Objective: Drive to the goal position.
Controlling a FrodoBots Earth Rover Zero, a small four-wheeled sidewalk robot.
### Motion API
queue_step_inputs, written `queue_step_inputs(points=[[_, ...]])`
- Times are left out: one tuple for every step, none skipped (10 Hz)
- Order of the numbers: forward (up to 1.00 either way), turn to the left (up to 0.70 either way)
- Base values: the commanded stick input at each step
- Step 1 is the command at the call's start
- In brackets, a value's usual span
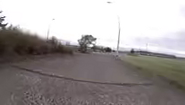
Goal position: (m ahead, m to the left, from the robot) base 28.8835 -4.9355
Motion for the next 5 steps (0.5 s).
queue_step_inputs(points=[[1.00, 0.00], [1.00, 0.00], [1.00, 0.00], [1.00, 0.00], [1.00, 0.00]])
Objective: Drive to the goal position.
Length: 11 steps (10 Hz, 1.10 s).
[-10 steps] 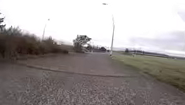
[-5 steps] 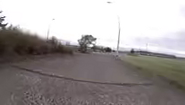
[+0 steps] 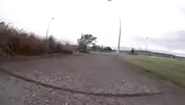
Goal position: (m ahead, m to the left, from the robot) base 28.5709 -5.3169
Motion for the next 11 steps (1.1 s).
queue_step_inputs(points=[[1.00, 0.00], [1.00, 0.00], [1.00, 0.00], [1.00, 0.00], [1.00, 0.00], [1.00, 0.00], [1.00, 0.00], [1.00, 0.00], [1.00, 0.00], [1.00, 0.00], [1.00, 0.00]])
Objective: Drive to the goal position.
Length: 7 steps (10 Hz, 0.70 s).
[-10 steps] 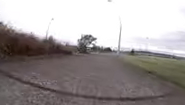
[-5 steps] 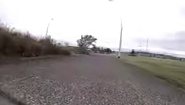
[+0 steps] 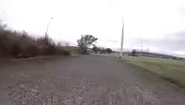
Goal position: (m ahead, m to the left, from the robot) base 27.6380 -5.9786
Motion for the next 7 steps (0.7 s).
queue_step_inputs(points=[[1.00, 0.00], [1.00, 0.00], [1.00, 0.00], [1.00, 0.00], [1.00, 0.00], [1.00, 0.00], [1.00, 0.00]])
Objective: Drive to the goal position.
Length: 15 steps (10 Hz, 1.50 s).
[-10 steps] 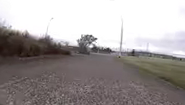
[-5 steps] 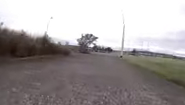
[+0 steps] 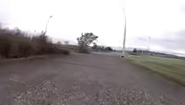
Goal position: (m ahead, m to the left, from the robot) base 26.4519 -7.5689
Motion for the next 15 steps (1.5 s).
queue_step_inputs(points=[[1.00, 0.00], [1.00, 0.00], [1.00, 0.00], [1.00, 0.00], [1.00, 0.00], [1.00, 0.00], [1.00, 0.00], [1.00, 0.00], [1.00, 0.00], [1.00, 0.00], [1.00, 0.00], [1.00, 0.00], [1.00, 0.00], [1.00, -0.40], [1.00, -0.40]])
